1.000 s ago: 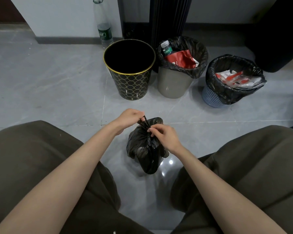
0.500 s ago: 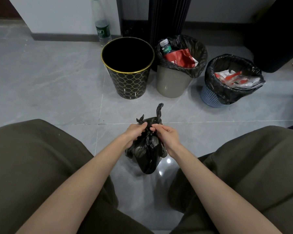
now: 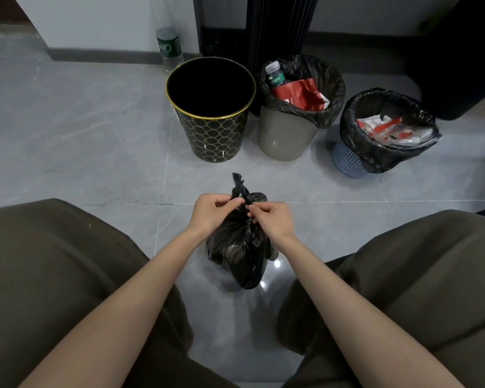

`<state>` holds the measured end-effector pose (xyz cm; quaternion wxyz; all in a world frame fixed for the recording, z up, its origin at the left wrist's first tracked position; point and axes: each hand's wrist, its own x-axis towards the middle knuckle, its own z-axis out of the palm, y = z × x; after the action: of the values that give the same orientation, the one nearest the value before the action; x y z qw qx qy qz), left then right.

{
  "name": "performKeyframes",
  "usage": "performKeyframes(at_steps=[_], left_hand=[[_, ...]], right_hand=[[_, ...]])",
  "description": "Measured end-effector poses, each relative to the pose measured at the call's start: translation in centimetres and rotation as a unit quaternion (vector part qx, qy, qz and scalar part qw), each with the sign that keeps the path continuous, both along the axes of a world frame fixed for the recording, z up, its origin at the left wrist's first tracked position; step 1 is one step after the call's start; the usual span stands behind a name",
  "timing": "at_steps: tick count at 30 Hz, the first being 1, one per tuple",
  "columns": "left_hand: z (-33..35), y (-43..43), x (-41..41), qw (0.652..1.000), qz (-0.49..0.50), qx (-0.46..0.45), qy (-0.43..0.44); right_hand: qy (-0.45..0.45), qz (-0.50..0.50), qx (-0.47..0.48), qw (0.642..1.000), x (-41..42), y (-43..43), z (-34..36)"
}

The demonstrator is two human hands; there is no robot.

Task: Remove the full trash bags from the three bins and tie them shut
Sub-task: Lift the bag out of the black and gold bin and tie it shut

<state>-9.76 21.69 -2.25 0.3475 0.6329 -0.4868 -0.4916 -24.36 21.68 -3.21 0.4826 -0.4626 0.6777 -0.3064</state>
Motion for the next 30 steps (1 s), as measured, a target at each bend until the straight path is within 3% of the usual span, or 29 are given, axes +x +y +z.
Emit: performKeyframes(at_steps=[4, 7, 14, 19, 26, 30], left_hand=[[1.4, -0.8, 0.2, 0.99, -0.114, -0.041, -0.076], [1.9, -1.6, -0.1, 0.988, -0.12, -0.056, -0.085], [0.9, -2.7, -0.8, 0.977, -0.128, -0.055, -0.161], [1.1, -2.7, -0.7, 0.976, -0.128, -0.063, -0.166], [1.7, -1.9, 0.6, 0.943, -0.194, -0.042, -0.267], [2.3, -1.3, 0.6, 0.938, -0.2, -0.058, -0.277]], right_hand=[[0.103, 0.119, -0.036, 0.987, -0.4, -0.1, 0.5], [0.132, 0.168, -0.042, 0.976, -0.9, 0.0, 0.4], [0.074, 0.228, 0.005, 0.971, -1.6, -0.1, 0.9], [0.016, 0.189, 0.027, 0.981, -1.6, 0.1, 1.4], [-0.051, 0.128, 0.08, 0.987, -2.0, -0.1, 2.2], [-0.131, 0.044, 0.167, 0.976, -1.9, -0.3, 2.6]])
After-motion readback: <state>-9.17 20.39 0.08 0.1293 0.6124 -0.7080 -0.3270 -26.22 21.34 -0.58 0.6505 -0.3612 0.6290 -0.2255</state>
